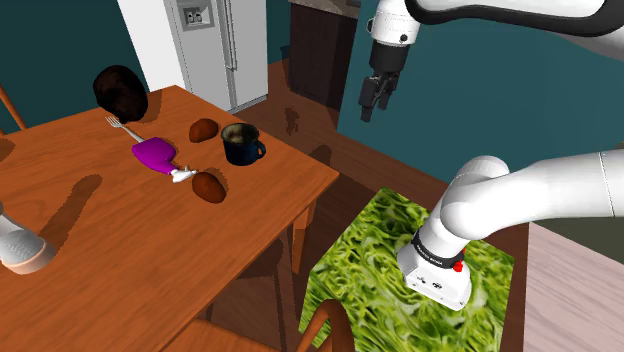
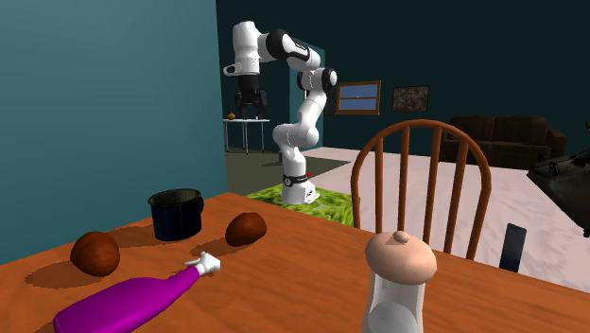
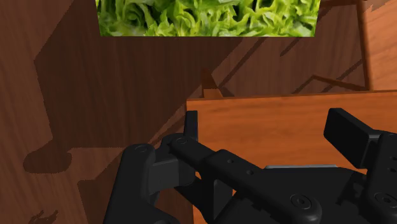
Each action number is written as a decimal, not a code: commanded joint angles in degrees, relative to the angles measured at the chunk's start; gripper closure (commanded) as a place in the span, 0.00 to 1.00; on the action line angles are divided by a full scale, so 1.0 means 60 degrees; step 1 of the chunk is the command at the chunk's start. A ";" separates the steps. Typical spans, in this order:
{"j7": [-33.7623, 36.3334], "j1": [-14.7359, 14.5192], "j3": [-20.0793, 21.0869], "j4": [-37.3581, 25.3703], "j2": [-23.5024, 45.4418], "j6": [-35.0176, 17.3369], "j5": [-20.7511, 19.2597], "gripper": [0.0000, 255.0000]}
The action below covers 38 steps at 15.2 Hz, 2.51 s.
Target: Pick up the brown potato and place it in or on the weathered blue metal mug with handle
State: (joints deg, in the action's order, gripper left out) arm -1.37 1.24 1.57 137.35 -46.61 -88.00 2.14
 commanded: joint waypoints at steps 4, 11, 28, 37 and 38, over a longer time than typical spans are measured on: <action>0.0604 -0.0143 0.0657 -0.0125 0.0704 -0.0599 0.0192 0.00; 0.2073 -0.0314 0.2126 -0.0874 0.2733 -0.1849 0.0238 0.00; 0.6487 -0.0948 0.4584 -0.5424 0.9521 -0.2641 -0.2906 0.00; 0.7763 -0.2876 0.4146 -0.9912 1.3720 -0.1217 -0.4941 0.00; 0.7782 -0.3081 0.4069 -1.0423 1.4111 -0.1042 -0.5071 0.00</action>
State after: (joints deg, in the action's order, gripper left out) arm 45.04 -15.59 26.53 79.12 34.90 -95.88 -27.17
